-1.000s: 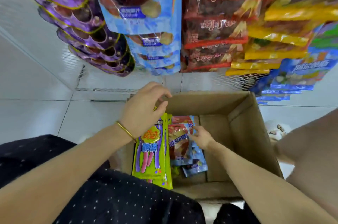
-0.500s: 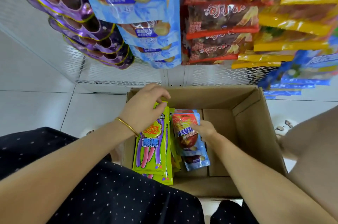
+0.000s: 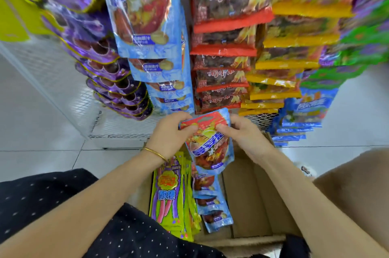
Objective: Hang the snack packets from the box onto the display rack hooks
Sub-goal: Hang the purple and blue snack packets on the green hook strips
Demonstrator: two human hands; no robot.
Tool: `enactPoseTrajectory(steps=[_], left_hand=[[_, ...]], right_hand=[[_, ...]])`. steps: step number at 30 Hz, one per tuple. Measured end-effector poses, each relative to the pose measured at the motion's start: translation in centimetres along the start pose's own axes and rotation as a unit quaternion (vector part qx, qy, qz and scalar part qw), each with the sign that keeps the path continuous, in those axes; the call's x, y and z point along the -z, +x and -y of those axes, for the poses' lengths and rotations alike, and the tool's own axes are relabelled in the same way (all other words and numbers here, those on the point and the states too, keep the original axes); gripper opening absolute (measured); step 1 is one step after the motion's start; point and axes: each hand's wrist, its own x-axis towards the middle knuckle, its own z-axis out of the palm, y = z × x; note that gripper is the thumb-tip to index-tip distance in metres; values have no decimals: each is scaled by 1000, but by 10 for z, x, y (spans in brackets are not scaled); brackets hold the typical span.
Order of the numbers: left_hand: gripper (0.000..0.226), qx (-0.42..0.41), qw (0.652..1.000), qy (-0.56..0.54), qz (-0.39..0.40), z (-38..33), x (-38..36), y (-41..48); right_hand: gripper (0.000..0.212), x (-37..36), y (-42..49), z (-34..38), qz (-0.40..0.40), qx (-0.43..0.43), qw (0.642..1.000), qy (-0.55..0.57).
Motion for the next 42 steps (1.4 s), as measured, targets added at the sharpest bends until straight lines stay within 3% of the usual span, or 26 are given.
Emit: enactPoseTrajectory(steps=[3,7,9,12,15,18,22,23,26,42], left_hand=[[6,-39,998,-35,-26,-25,36,0],[16,-113,992,-31,-53,-75,97,-8],[10,-165,977,18,-132,-102,132,-8],[10,-227,937,56,-260,-140,188,8],[25,-239,913,31,-328,-171,231,46],[35,-194,926,-8,-324,-188,250,87],[20,-157,937,35,-309,-191,258,118],[26,-156,938,47,-307,-191,258,120],[47,-157,937,70,-304,-190,256,121],[42,-131,953,-16,-271,-191,255,118]], right_hand=[[11,-15,-14,37,-108,167,978,-57],[46,-29,-28,104,-190,361,909,-88],[50,-31,-33,139,-217,421,873,-115],[32,-33,-24,186,-229,471,833,-179],[27,-40,-7,230,-228,483,824,-188],[20,-52,15,263,-256,493,814,-170],[25,-68,44,292,-285,506,789,-199],[26,-70,50,295,-286,507,787,-204],[27,-72,62,301,-292,504,789,-196],[36,-74,67,297,-284,470,820,-163]])
